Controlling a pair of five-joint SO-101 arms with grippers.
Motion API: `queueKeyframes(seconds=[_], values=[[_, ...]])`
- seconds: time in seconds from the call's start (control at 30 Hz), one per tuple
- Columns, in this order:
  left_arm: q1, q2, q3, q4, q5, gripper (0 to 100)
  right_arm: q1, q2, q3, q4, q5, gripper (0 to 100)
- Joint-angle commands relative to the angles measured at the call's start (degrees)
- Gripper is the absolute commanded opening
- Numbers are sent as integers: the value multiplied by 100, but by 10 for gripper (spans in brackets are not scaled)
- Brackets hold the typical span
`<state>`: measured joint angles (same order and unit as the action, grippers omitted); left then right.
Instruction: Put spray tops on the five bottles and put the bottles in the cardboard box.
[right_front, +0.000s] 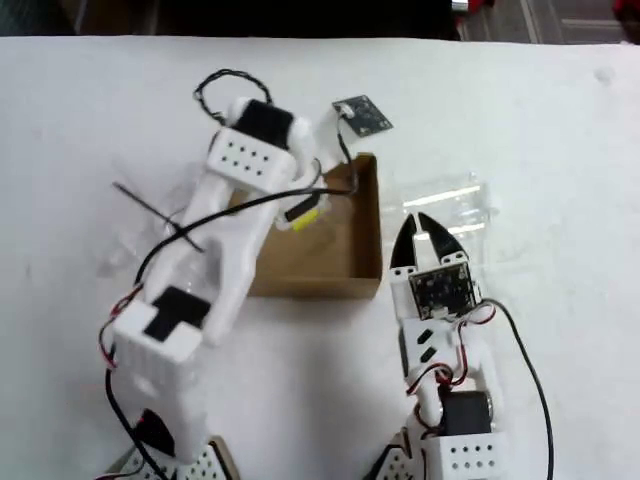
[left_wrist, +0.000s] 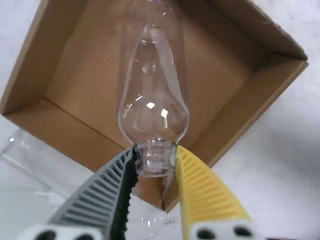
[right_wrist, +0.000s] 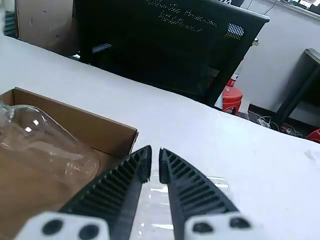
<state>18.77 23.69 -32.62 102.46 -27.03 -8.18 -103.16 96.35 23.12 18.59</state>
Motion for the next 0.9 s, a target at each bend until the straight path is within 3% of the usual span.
queueKeyframes(seconds=[0.0,0.27,0.77,0.87], values=[[75,497,-1099,0,-97,42,31,-4,44,-154,35,18],[110,1596,-2286,0,-105,42,31,4,44,-154,35,18],[136,1666,-2769,-18,-62,44,22,4,44,-154,35,18],[136,1657,-2971,-18,-53,93,22,4,44,-154,35,18]])
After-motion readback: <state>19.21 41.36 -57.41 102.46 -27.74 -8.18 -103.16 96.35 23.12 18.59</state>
